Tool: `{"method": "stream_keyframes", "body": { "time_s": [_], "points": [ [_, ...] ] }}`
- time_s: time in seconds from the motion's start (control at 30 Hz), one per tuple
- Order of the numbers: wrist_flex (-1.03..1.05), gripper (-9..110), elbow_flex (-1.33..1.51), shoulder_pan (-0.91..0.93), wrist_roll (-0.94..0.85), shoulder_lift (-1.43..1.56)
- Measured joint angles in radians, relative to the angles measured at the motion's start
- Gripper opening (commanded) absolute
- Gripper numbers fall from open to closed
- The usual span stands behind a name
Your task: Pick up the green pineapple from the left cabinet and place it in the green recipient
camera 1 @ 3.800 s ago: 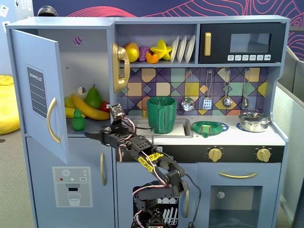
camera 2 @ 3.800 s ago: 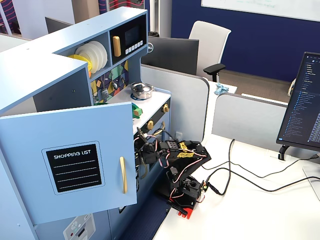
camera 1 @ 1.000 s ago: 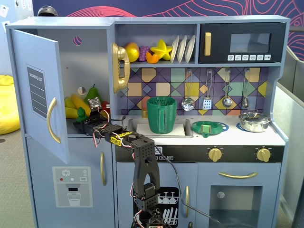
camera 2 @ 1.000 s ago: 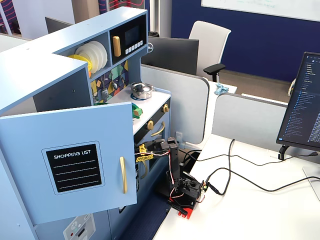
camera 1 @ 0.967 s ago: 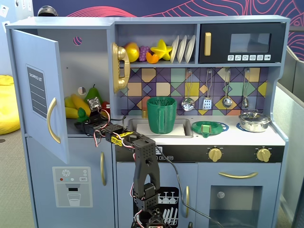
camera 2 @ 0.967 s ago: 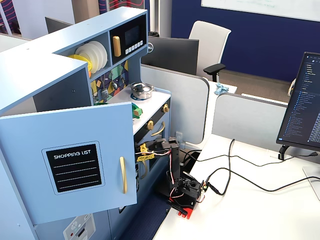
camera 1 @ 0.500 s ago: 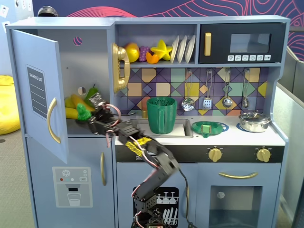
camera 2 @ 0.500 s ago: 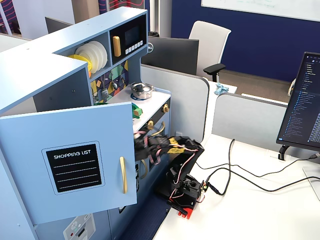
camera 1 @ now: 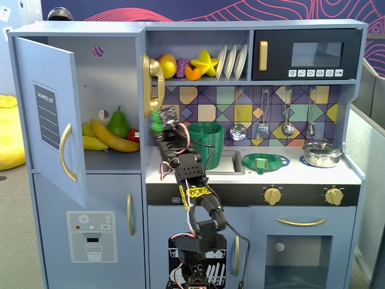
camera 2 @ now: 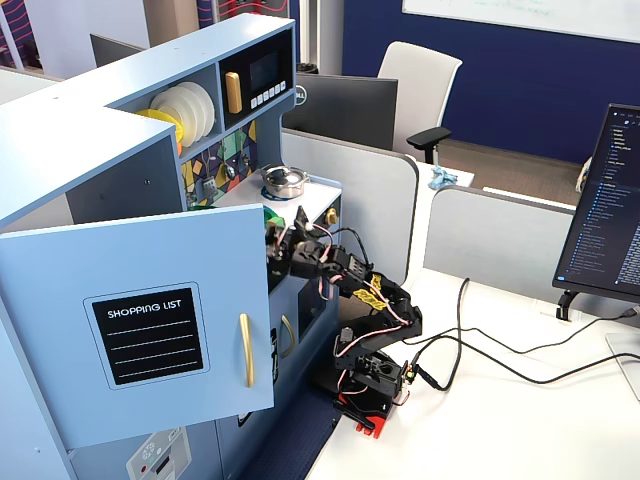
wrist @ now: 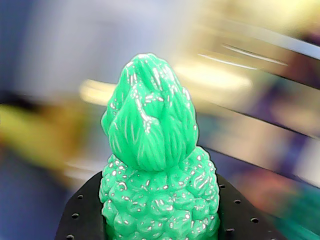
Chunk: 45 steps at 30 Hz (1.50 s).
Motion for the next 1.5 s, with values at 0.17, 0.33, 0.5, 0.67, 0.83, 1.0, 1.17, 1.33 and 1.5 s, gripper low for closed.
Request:
{"method": "stream_keyframes", "body": {
  "time_s": [0.17, 0.33, 0.5, 0.67, 0.83, 1.0, 1.17, 1.33, 1.5],
  "points": [
    [-0.172, 0, -0.023, 0.202, 0.160, -0.160],
    [-0.316, 0, -0.120, 0.319, 0.244, -0.357],
    [-0.456, 0, -0.187, 0.334, 0.256, -0.520],
    [-0.554, 2, -0.230, 0.333, 0.233, -0.652],
    [-0.566, 25, -0.288, 0.333, 0.206, -0.753],
    [-0.566, 38, -0.351, 0.333, 0.275, -0.818],
    [-0.568, 36, -0.368, 0.333, 0.296, -0.822],
    [-0.508, 34, -0.350, 0.333, 0.296, -0.741],
    [-0.337, 35, -0.156, 0.344, 0.296, -0.453]
  ]
}}
